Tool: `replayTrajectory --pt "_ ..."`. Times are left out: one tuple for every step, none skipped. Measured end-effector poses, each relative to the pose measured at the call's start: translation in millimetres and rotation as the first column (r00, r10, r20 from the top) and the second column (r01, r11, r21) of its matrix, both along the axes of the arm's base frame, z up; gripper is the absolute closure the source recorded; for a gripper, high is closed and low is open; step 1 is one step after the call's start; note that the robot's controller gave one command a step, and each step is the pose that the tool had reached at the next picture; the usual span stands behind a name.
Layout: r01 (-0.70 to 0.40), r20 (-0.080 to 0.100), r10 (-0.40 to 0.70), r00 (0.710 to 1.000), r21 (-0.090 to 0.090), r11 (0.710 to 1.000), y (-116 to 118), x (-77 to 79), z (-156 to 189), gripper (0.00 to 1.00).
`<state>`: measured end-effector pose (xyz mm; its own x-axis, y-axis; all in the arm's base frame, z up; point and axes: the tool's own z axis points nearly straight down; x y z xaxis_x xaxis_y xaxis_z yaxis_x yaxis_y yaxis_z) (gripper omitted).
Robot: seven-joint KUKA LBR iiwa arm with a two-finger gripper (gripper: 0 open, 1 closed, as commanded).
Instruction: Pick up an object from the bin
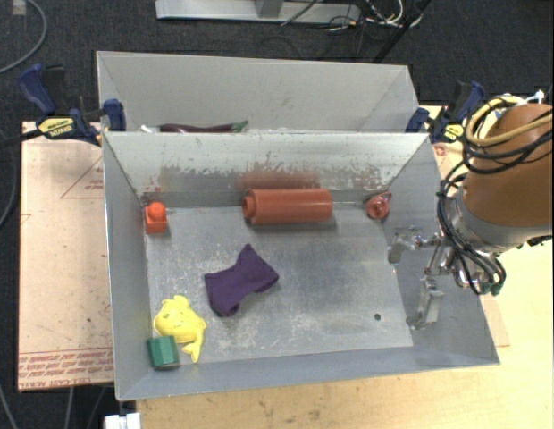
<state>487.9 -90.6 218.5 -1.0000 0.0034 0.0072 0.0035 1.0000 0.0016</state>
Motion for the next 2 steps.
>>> replayTrajectory --pt "-0.003 0.008 0.003 1.0 -0.001 1.0 0.5 1.6 4.4 0.0" --pt "-0.066 0.008 0.066 0.998 -0.003 0.998 34.7 24.3 -17.8 0.0"
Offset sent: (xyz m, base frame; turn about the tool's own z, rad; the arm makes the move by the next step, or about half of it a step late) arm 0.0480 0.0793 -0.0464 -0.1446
